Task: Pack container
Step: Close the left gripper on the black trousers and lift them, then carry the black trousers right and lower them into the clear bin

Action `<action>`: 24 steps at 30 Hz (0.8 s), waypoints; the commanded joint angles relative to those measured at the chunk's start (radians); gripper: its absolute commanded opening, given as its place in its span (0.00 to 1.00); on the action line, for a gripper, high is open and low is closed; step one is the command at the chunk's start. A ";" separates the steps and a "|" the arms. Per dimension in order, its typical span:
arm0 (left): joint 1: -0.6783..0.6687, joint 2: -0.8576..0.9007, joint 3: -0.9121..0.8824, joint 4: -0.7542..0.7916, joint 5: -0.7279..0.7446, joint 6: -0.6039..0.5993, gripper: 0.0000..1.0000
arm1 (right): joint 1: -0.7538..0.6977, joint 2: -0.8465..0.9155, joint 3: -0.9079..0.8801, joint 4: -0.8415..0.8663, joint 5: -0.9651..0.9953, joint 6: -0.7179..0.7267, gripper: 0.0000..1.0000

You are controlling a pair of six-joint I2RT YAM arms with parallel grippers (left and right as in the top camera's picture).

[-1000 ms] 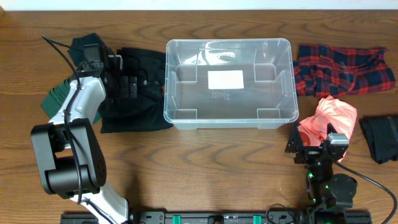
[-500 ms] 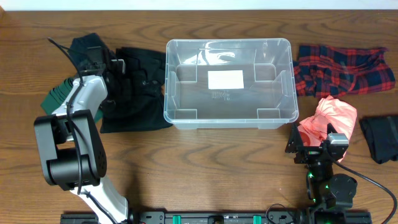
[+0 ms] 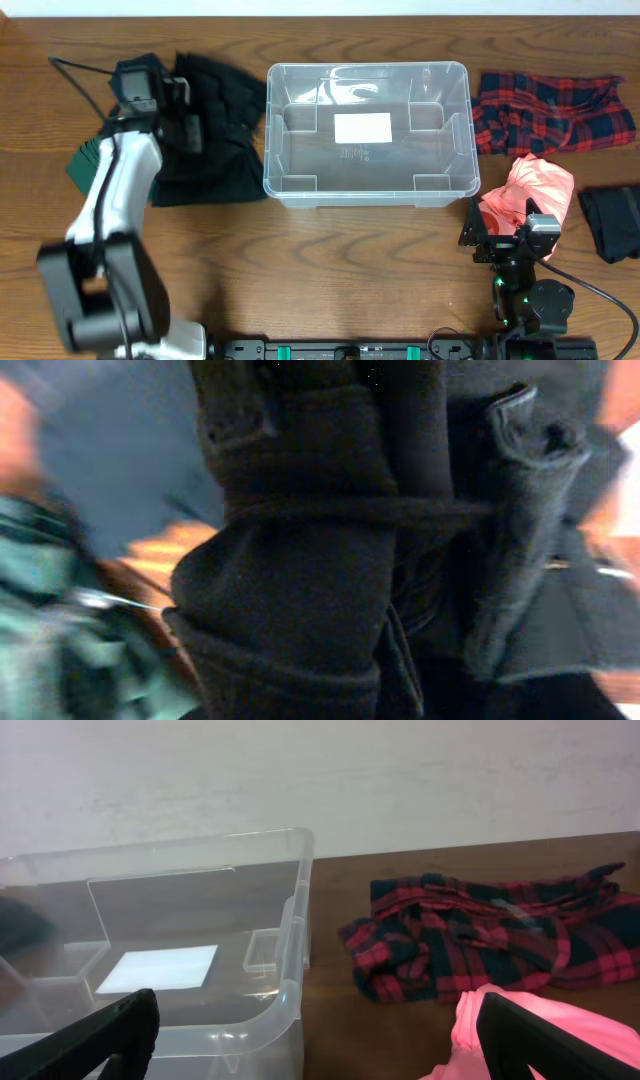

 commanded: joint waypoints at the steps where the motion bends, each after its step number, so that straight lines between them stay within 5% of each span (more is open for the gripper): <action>1: 0.002 -0.168 0.014 0.024 0.003 0.004 0.06 | 0.014 -0.006 -0.002 -0.003 0.003 0.008 0.99; 7: -0.051 -0.362 0.014 0.066 0.003 -0.076 0.06 | 0.014 -0.006 -0.002 -0.003 0.003 0.008 0.99; 13: -0.156 -0.482 0.014 0.109 0.003 -0.293 0.06 | 0.014 -0.006 -0.002 -0.003 0.003 0.008 0.99; 24: -0.377 -0.389 0.014 0.101 0.055 -0.576 0.06 | 0.014 -0.006 -0.002 -0.003 0.003 0.008 0.99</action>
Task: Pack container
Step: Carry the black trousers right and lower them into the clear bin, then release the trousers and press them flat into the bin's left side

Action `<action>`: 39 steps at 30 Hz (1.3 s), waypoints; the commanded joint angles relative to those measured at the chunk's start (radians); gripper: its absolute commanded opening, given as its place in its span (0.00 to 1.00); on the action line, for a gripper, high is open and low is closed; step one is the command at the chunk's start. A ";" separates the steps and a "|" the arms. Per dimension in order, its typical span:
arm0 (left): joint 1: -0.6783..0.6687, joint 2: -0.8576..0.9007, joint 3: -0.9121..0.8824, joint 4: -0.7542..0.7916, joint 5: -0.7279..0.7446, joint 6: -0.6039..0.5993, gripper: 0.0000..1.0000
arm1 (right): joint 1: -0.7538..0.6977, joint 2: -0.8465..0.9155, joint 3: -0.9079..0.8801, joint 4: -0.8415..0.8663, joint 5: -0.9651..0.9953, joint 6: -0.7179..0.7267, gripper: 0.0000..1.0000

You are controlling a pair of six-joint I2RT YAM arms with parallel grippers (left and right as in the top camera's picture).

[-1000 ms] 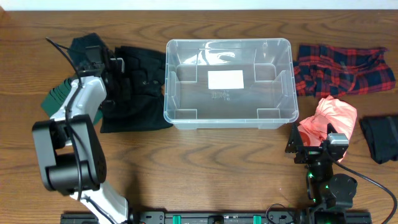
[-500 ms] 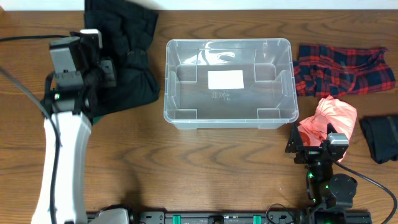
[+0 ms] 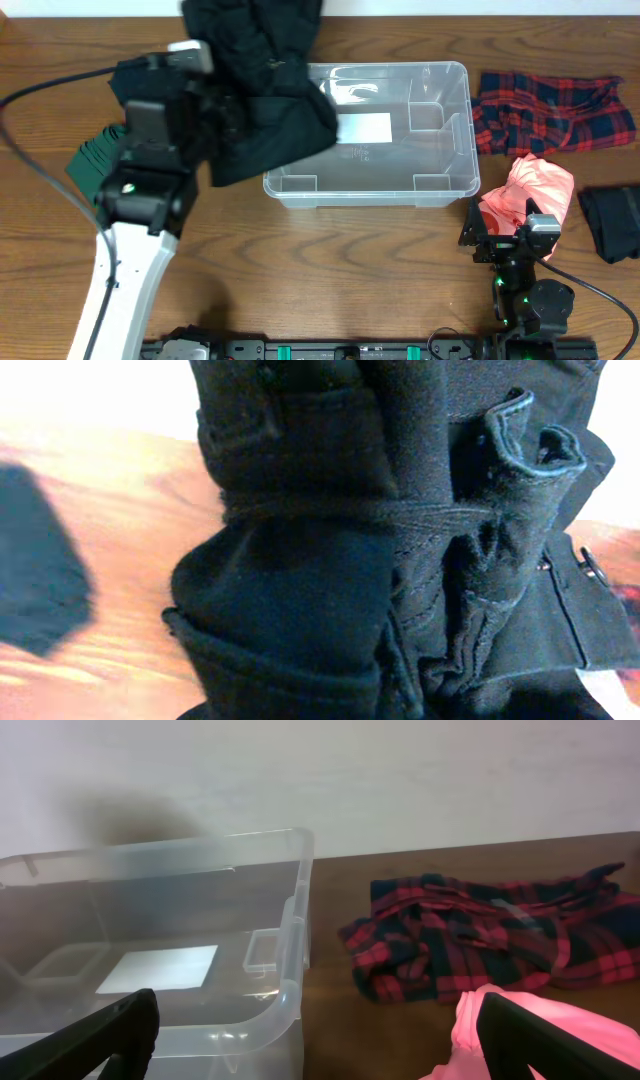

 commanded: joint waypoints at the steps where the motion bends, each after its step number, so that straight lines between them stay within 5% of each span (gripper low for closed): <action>1: -0.058 0.055 0.014 0.022 0.024 -0.134 0.06 | 0.014 -0.006 -0.002 -0.003 0.003 0.008 0.99; 17: -0.254 0.248 0.014 0.048 0.024 -0.134 0.06 | 0.014 -0.006 -0.002 -0.003 0.003 0.008 0.99; 39: -0.262 0.353 0.014 0.042 0.020 -0.074 0.09 | 0.014 -0.006 -0.002 -0.003 0.003 0.008 0.99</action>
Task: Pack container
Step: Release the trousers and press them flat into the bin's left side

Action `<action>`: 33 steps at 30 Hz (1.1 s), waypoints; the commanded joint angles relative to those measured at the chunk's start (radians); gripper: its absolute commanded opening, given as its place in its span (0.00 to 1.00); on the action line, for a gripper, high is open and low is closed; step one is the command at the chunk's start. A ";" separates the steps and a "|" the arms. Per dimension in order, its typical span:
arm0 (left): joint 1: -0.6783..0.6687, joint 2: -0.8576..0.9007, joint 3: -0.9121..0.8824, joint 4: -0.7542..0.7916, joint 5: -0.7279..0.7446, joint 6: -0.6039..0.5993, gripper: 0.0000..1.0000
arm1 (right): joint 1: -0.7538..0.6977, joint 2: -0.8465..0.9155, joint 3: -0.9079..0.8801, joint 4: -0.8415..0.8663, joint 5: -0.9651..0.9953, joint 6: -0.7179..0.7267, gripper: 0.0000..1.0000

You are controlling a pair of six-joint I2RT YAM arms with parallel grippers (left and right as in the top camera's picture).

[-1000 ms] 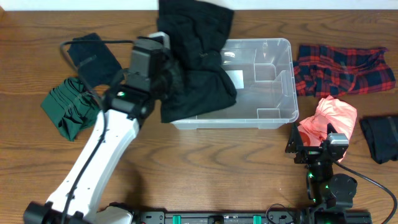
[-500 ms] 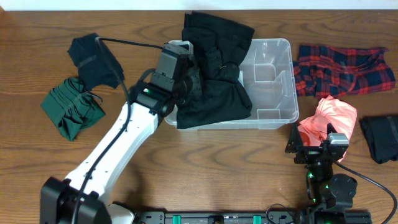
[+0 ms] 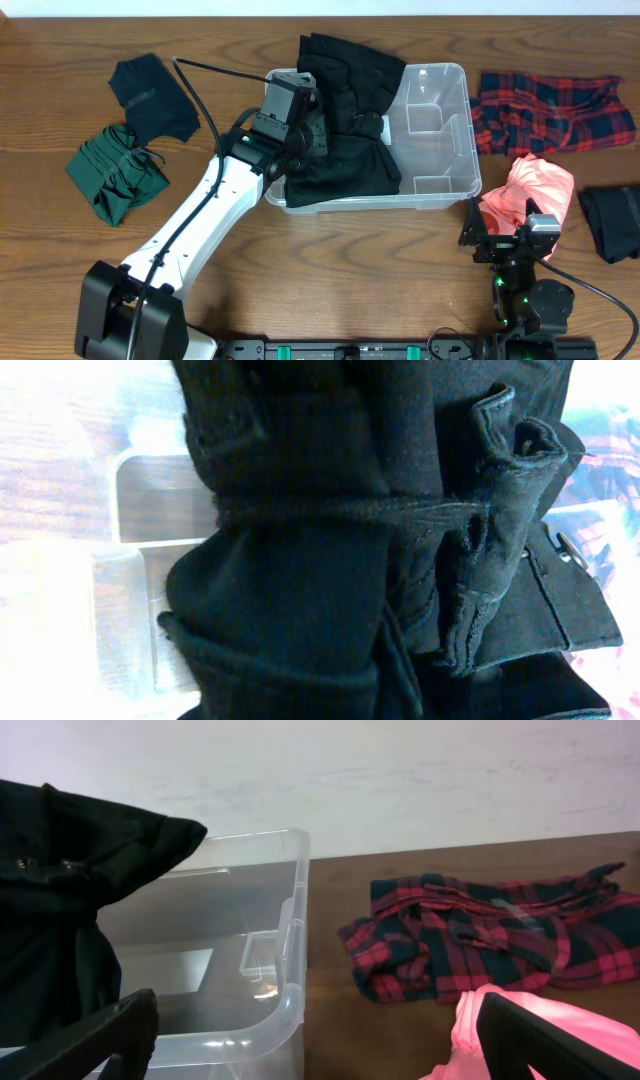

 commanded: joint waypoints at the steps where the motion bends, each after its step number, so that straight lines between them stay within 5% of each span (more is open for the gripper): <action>1: -0.005 -0.009 0.014 0.008 0.014 0.030 0.17 | 0.014 -0.006 -0.002 -0.003 0.003 0.008 0.99; 2: -0.005 -0.009 0.014 0.005 0.014 0.030 0.31 | 0.014 -0.006 -0.002 -0.003 0.003 0.008 0.99; 9: -0.005 -0.009 0.014 0.005 0.005 0.095 0.56 | 0.014 -0.006 -0.002 -0.003 0.003 0.008 0.99; 20: -0.005 -0.013 0.026 0.093 -0.042 0.183 0.57 | 0.014 -0.006 -0.002 -0.003 0.003 0.008 0.99; 23: -0.008 -0.013 0.026 0.118 -0.041 0.183 0.50 | 0.014 -0.006 -0.002 -0.003 0.003 0.008 0.99; 28: -0.010 -0.013 0.026 0.134 -0.041 0.188 0.07 | 0.014 -0.006 -0.002 -0.003 0.003 0.008 0.99; 33: -0.010 -0.011 0.026 0.156 -0.041 0.261 0.06 | 0.014 -0.006 -0.002 -0.003 0.003 0.008 0.99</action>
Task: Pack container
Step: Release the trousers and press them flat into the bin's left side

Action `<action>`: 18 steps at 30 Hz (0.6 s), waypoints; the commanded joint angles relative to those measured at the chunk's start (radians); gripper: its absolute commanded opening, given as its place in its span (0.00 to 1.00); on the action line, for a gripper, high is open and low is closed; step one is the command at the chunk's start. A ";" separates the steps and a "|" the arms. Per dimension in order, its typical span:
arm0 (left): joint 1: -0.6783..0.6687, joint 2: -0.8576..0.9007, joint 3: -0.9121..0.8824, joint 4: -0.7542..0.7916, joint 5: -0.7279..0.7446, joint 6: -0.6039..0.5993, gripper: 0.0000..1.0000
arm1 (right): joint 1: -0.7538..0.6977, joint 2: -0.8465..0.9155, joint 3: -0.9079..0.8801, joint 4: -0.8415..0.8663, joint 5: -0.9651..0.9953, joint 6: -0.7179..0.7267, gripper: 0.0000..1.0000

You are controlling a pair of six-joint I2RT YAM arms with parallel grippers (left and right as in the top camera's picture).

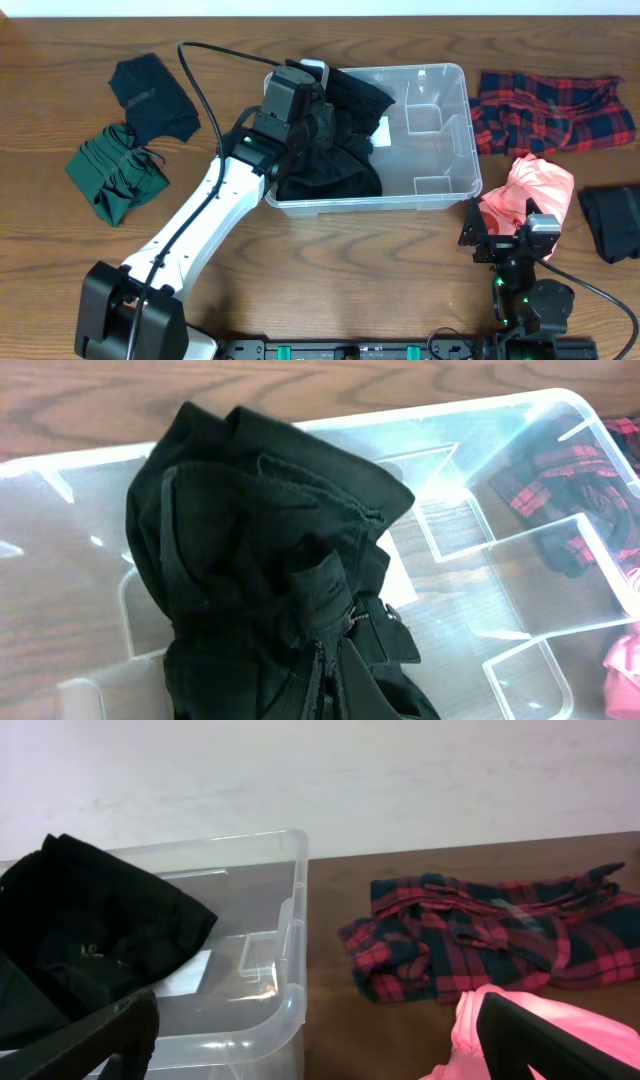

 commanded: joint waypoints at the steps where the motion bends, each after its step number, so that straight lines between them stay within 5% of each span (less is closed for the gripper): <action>1: -0.002 -0.011 0.026 0.017 -0.010 0.070 0.06 | 0.014 -0.006 -0.002 -0.003 0.003 0.007 0.99; 9: -0.041 -0.009 0.026 0.024 -0.011 0.267 0.06 | 0.014 -0.006 -0.002 -0.003 0.003 0.007 0.99; 18: -0.050 0.024 0.026 0.027 -0.069 0.277 0.06 | 0.014 -0.006 -0.002 -0.003 0.003 0.007 0.99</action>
